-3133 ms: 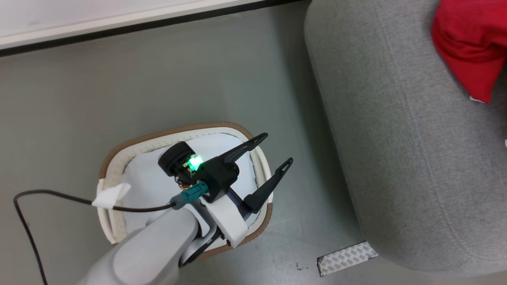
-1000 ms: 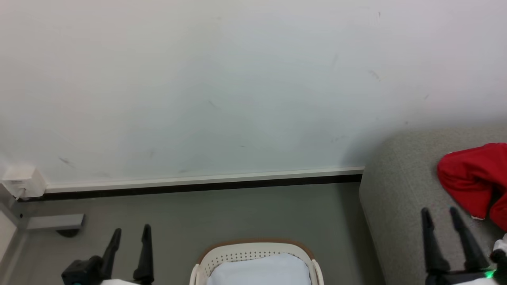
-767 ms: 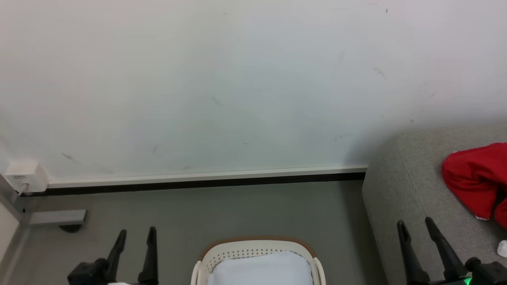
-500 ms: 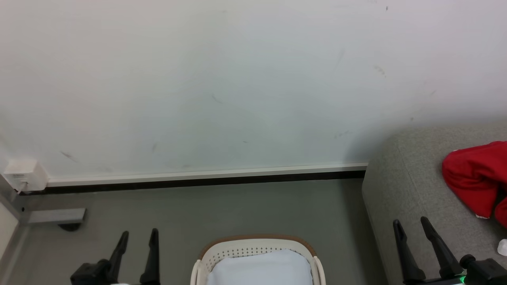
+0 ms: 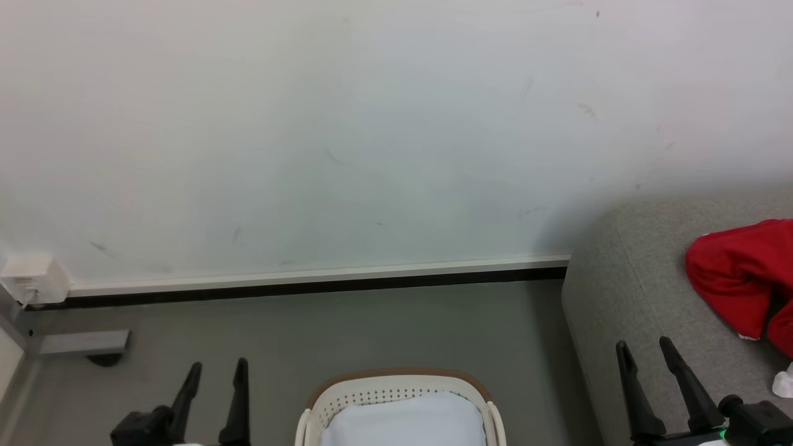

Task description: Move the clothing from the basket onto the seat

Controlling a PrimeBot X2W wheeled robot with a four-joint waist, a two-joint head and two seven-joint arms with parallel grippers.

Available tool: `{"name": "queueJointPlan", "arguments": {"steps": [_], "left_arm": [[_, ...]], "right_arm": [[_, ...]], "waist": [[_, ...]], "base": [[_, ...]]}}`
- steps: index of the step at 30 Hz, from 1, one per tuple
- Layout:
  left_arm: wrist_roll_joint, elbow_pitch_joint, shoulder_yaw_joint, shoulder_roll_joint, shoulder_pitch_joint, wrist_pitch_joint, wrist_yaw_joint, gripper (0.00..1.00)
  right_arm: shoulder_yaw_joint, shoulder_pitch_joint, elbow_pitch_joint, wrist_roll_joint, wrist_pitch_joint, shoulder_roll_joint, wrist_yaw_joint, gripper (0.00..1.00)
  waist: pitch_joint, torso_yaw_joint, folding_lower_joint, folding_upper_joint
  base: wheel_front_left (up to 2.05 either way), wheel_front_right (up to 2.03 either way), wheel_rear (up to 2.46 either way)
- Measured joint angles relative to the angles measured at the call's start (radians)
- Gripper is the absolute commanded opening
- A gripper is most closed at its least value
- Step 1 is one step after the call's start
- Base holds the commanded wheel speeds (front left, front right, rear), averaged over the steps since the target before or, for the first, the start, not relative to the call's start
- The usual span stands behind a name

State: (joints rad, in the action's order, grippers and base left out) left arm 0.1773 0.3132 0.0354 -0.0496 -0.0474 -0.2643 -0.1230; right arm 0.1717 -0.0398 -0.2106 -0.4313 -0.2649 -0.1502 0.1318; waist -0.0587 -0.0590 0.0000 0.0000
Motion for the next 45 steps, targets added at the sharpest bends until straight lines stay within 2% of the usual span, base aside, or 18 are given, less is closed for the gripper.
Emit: {"name": "queueJointPlan", "arguments": {"steps": [8,9,15,45], "left_arm": [[0.009,0.001,-0.003,0.000,0.000,0.000,-0.001,1.00],[0.011,0.005,-0.004,0.001,0.000,0.000,-0.001,0.00],[0.016,0.054,-0.011,0.012,0.037,0.007,0.000,0.00],[0.524,0.015,0.020,0.012,0.014,0.140,0.000,0.00]], "right_arm": [[0.009,0.000,0.000,0.000,0.000,0.000,0.000,1.00],[0.009,0.001,-0.003,0.000,0.000,0.000,0.000,0.00],[0.018,0.041,-0.048,-0.005,0.002,0.008,0.000,0.00],[-0.081,0.020,-0.048,-0.433,0.132,0.034,0.000,0.00]], "waist": [[0.003,-0.004,0.0000,0.0000],[0.003,-0.004,0.0001,0.0000],[0.003,-0.004,0.0001,0.0000],[0.017,0.011,0.0001,0.0000]], "base": [[0.00,0.00,0.00],[0.00,0.00,0.00],[0.00,0.00,0.00],[0.00,0.00,0.00]]}}
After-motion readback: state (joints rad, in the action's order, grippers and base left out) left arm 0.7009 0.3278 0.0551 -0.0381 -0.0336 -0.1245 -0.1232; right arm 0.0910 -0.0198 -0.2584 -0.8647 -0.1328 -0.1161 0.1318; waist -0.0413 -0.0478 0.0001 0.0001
